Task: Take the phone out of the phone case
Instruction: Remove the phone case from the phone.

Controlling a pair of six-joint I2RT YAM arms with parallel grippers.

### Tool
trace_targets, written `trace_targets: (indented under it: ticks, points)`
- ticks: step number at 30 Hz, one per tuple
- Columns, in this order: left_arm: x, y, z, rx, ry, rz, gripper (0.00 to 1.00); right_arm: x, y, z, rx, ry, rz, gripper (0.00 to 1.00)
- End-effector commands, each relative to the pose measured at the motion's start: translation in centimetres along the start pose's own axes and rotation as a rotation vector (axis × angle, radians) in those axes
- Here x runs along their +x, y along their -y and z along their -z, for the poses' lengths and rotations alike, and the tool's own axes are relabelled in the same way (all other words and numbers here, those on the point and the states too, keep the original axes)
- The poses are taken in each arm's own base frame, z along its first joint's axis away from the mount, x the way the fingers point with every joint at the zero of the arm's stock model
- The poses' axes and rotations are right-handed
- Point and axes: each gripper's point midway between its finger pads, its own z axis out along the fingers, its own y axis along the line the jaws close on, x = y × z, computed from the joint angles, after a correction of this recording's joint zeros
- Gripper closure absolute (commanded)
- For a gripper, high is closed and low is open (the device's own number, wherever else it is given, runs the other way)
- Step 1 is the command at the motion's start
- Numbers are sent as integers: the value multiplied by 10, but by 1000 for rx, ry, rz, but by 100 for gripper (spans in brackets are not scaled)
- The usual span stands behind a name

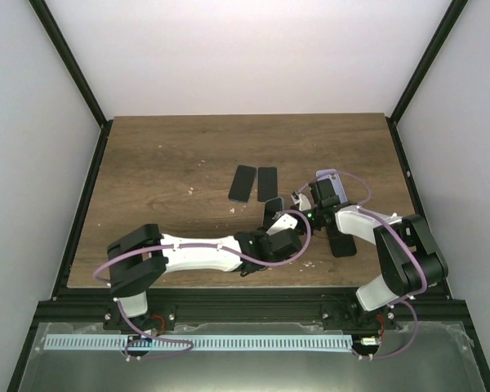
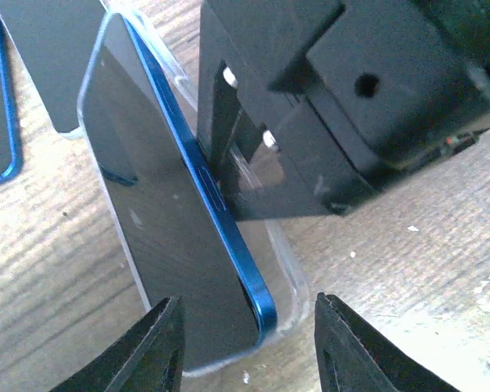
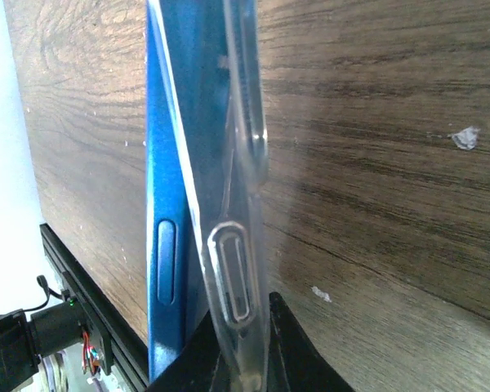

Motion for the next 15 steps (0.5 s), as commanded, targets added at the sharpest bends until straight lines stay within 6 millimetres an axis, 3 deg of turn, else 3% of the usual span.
trace_targets:
  ticks: [1,15]
  points:
    - [-10,-8,-4,-79,19,-73,56,-4,-9,1,-67,-15,0,99]
    - [4,-15,-26,-167,-48,-172,61,-3,-8,4,-132,-44,-40,99]
